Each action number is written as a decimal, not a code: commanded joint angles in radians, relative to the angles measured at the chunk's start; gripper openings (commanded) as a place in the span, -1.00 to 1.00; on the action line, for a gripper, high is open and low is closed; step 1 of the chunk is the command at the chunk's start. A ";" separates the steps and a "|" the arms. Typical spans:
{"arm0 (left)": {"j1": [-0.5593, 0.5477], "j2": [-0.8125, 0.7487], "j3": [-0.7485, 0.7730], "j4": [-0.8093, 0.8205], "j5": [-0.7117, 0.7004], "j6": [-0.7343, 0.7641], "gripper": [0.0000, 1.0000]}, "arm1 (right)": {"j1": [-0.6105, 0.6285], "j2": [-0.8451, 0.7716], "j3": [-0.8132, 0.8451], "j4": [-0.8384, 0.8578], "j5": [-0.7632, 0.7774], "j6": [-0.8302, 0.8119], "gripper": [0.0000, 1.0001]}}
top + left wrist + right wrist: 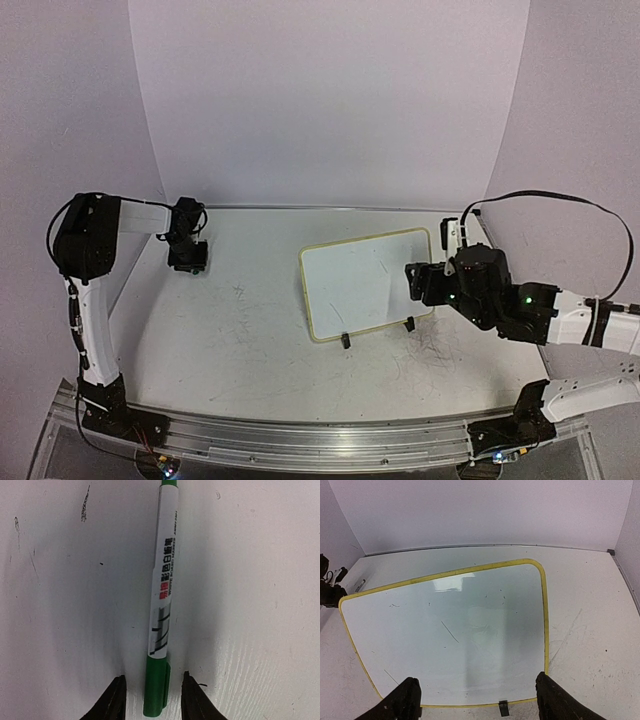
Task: Write a sentence on the whiteboard
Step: Pick up the whiteboard marker from the corner of the board, then pass from the left arm to the right, then pass from the right arm to the left, then open the pen cap from the whiteboard marker.
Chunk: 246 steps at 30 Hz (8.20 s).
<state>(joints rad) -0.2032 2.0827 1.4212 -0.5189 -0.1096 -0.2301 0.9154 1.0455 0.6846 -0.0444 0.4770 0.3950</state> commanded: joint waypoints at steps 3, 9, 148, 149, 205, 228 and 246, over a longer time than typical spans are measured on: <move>-0.021 0.023 0.025 -0.026 -0.055 0.034 -0.32 | 0.003 0.008 0.038 0.031 -0.012 0.017 0.60; -0.030 0.025 0.031 -0.029 -0.046 0.041 -0.58 | 0.002 -0.025 0.033 0.026 -0.021 0.032 0.56; -0.694 -0.720 -0.374 0.680 0.734 -0.157 -0.94 | -0.126 0.315 0.322 0.527 -1.220 0.272 -1.00; -0.694 -0.723 -0.378 0.680 0.733 -0.151 -0.99 | -0.126 0.310 0.319 0.526 -1.222 0.269 -1.00; -0.696 -0.692 -0.304 0.375 0.915 0.245 -1.00 | -0.123 0.356 0.479 0.012 -1.446 -0.095 -0.04; -0.696 -0.678 -0.305 0.364 0.925 0.247 -1.00 | -0.109 0.396 0.485 -0.028 -1.486 -0.140 -0.67; -0.697 -0.725 -0.365 0.355 0.854 0.291 -1.00 | -0.116 0.337 0.454 -0.029 -1.415 -0.187 -1.00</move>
<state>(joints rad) -0.8986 1.4014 1.0672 -0.1757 0.7762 0.0052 0.8020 1.4411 1.1355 -0.0998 -0.9606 0.2386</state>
